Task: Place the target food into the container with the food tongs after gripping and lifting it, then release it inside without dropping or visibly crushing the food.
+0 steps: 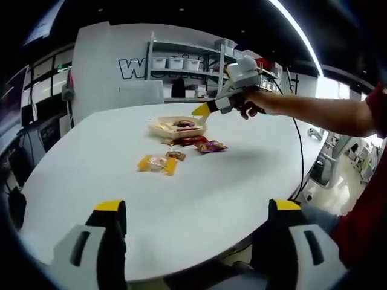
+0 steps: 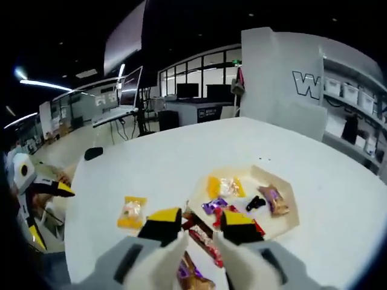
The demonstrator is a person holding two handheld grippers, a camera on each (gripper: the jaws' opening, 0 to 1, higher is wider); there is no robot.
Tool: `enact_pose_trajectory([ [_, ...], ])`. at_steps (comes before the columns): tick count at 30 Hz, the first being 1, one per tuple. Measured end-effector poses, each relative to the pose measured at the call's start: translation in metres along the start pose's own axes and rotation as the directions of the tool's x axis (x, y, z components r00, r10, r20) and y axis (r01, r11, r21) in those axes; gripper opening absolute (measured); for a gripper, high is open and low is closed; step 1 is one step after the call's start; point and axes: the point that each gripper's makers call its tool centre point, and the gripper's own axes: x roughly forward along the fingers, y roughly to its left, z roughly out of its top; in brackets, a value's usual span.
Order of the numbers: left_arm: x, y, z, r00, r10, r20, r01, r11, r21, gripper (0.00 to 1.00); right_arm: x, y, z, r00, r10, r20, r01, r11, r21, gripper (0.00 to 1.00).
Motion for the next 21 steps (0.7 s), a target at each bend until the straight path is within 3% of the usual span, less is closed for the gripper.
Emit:
enact_pose_trajectory([
  [21,-0.002,-0.005,0.001,1.0,-0.006,-0.003,0.006,1.0,0.011,0.95,-0.002,-0.001,-0.046,0.996,0.007,-0.086,-0.004,0.999,0.035,0.21],
])
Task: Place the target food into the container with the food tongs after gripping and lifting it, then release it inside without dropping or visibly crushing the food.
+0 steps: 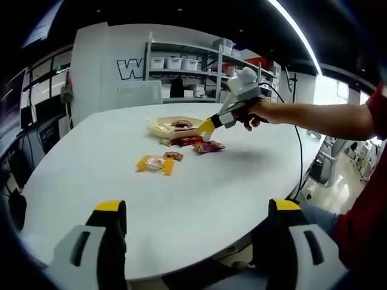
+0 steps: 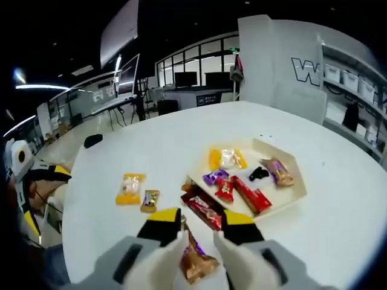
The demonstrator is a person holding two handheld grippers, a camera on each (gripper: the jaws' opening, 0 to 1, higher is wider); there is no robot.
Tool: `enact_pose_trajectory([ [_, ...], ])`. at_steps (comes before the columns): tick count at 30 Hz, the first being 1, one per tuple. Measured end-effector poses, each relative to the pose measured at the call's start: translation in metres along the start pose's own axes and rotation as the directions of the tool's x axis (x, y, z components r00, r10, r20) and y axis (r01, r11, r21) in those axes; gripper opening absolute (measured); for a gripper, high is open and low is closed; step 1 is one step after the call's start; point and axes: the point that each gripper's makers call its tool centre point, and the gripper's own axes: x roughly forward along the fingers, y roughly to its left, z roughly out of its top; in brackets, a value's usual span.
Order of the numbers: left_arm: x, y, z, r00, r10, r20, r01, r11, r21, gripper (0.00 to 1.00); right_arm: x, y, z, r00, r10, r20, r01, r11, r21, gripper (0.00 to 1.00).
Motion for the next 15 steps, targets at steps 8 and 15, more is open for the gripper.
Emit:
enact_pose_trajectory([
  [8,0.001,-0.004,0.0,1.0,-0.009,-0.002,0.009,1.0,0.005,0.95,-0.009,-0.005,-0.007,1.0,-0.008,-0.008,0.009,0.999,0.035,0.21],
  [15,0.003,-0.011,0.0,1.0,-0.027,-0.01,0.027,0.999,0.019,0.95,-0.018,0.004,-0.015,1.0,0.008,-0.009,-0.007,0.997,0.077,0.21],
])
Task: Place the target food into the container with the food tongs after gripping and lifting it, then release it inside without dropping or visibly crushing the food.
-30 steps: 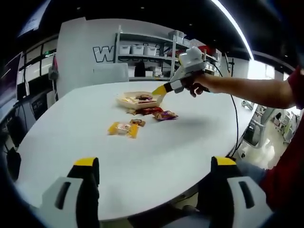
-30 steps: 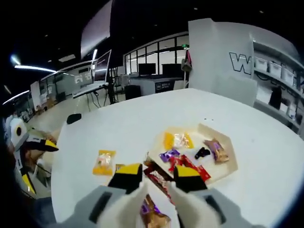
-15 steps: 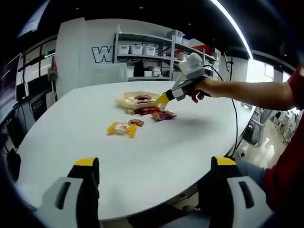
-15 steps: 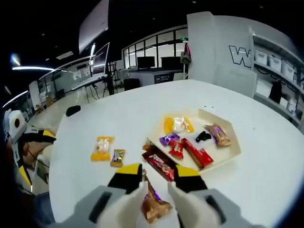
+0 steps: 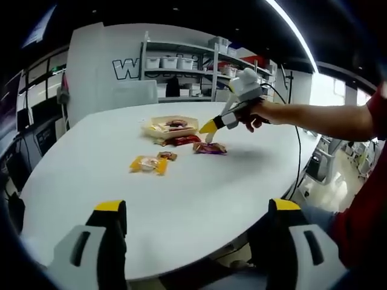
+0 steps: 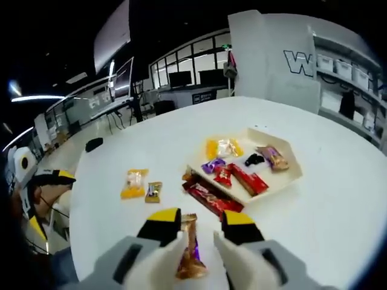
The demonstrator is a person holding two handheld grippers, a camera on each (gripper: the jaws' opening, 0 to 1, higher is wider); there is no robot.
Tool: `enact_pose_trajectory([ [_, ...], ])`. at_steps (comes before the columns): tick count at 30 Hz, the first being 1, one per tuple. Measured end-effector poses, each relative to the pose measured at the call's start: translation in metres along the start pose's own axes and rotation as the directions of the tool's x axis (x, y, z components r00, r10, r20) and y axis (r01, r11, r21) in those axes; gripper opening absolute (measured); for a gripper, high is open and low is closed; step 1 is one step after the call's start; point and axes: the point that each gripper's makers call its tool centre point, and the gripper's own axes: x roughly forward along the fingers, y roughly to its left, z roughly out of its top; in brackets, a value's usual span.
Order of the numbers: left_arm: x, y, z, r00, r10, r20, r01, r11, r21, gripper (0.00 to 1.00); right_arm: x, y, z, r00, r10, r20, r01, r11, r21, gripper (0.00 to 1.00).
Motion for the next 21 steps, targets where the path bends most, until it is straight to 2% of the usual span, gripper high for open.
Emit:
enact_pose_trajectory([
  [5,0.0,-0.003,0.002,1.0,-0.008,0.003,0.008,1.0,0.006,0.95,-0.001,0.017,-0.001,0.999,0.049,-0.007,-0.049,0.999,-0.005,0.21],
  [8,0.0,-0.004,0.003,1.0,-0.009,0.005,0.009,1.0,0.008,0.95,0.0,0.021,-0.002,0.999,0.041,-0.008,-0.042,0.999,-0.026,0.21],
  [14,-0.002,-0.004,0.001,1.0,-0.007,0.006,0.007,1.0,0.004,0.95,-0.004,0.028,0.007,0.998,0.059,0.024,-0.059,0.998,-0.017,0.21],
  [16,-0.003,-0.003,0.0,1.0,-0.007,0.004,0.007,1.0,0.005,0.95,-0.005,0.036,0.011,0.994,0.098,0.043,-0.098,0.995,0.002,0.21],
  [21,-0.003,-0.005,0.002,1.0,-0.008,0.012,0.008,1.0,0.005,0.95,-0.001,0.045,-0.001,0.993,0.118,0.011,-0.118,0.993,-0.005,0.22],
])
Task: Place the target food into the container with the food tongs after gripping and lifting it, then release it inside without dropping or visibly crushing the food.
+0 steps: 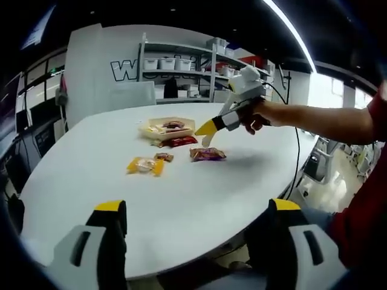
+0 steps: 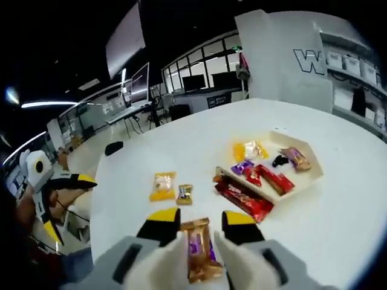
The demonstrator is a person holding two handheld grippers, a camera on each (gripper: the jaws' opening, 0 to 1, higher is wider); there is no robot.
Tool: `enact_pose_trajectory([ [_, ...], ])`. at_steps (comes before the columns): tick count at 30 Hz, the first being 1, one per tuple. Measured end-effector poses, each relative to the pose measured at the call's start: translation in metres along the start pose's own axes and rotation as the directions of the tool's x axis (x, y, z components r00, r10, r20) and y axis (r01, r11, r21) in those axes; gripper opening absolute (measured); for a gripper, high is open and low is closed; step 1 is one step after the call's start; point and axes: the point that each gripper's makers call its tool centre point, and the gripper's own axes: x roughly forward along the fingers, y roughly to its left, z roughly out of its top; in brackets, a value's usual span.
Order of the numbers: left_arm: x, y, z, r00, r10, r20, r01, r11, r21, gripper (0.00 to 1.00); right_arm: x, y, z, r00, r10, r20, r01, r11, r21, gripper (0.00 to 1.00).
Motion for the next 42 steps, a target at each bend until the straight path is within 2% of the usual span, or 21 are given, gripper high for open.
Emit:
enact_pose_trajectory([
  [10,-0.003,0.0,-0.003,1.0,0.005,-0.001,-0.005,1.0,-0.004,0.95,0.008,0.005,-0.012,1.0,-0.007,-0.03,0.005,0.998,-0.065,0.23],
  [15,-0.004,0.001,-0.002,1.0,0.008,-0.002,-0.008,1.0,-0.004,0.95,0.01,0.006,-0.014,0.999,0.0,-0.034,-0.003,0.997,-0.071,0.24],
  [27,-0.002,0.0,-0.005,1.0,0.005,-0.011,-0.005,1.0,-0.005,0.95,0.012,0.006,-0.018,1.0,-0.021,-0.02,0.017,0.983,-0.184,0.25],
  [37,-0.001,-0.001,-0.006,1.0,0.001,-0.02,-0.001,1.0,-0.001,0.95,0.012,0.005,-0.018,1.0,-0.017,-0.015,0.014,0.985,-0.173,0.25],
  [42,-0.001,0.0,-0.009,1.0,0.004,-0.026,-0.004,1.0,-0.001,0.94,0.012,0.004,-0.017,0.999,-0.041,-0.009,0.039,0.986,-0.164,0.21],
])
